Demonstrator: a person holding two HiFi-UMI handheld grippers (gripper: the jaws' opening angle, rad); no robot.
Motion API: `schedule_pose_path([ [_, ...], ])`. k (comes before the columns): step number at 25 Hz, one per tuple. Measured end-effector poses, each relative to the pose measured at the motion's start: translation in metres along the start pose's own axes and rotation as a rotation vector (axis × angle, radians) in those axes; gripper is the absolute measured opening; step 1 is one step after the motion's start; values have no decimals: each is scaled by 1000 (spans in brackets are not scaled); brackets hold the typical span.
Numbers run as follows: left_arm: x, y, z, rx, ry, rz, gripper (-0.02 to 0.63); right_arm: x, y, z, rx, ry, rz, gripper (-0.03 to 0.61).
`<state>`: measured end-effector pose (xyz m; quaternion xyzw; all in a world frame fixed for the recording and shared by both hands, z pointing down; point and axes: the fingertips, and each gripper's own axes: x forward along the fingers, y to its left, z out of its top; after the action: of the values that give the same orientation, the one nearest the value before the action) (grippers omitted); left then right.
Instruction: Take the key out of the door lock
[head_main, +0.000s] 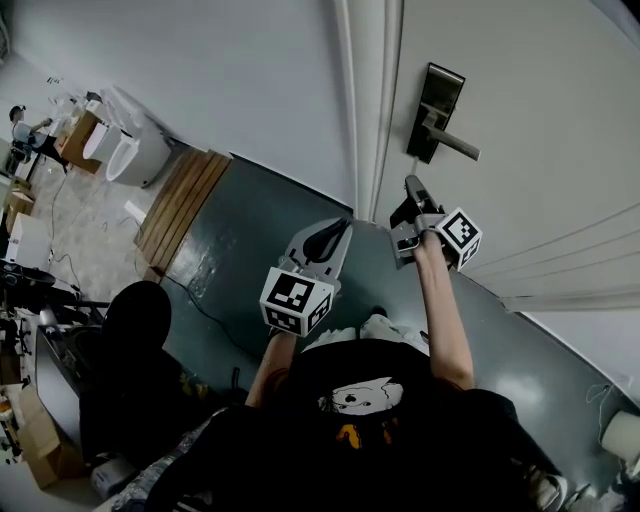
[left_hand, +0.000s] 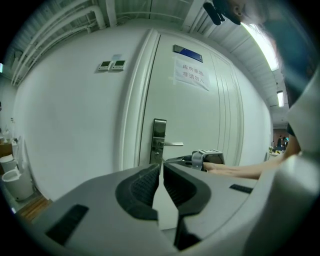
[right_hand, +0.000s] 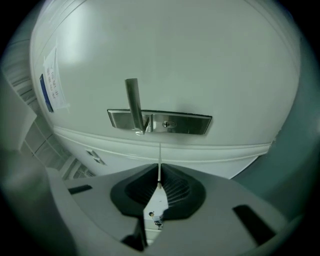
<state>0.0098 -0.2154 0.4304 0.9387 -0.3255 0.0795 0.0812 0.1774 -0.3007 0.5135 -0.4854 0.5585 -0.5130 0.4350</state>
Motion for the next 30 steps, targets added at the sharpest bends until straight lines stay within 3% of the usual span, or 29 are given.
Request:
schedule_pose_path([
  [12, -60, -18, -23, -16, 6, -32, 31, -75, 30, -64, -138, 119, 26, 21],
  [24, -98, -44, -52, 1, 35, -133, 31, -152, 30, -126, -231, 170, 23, 21],
  [30, -114, -51, -61, 14, 42, -169, 31, -180, 35, -153, -332, 197, 7, 21],
])
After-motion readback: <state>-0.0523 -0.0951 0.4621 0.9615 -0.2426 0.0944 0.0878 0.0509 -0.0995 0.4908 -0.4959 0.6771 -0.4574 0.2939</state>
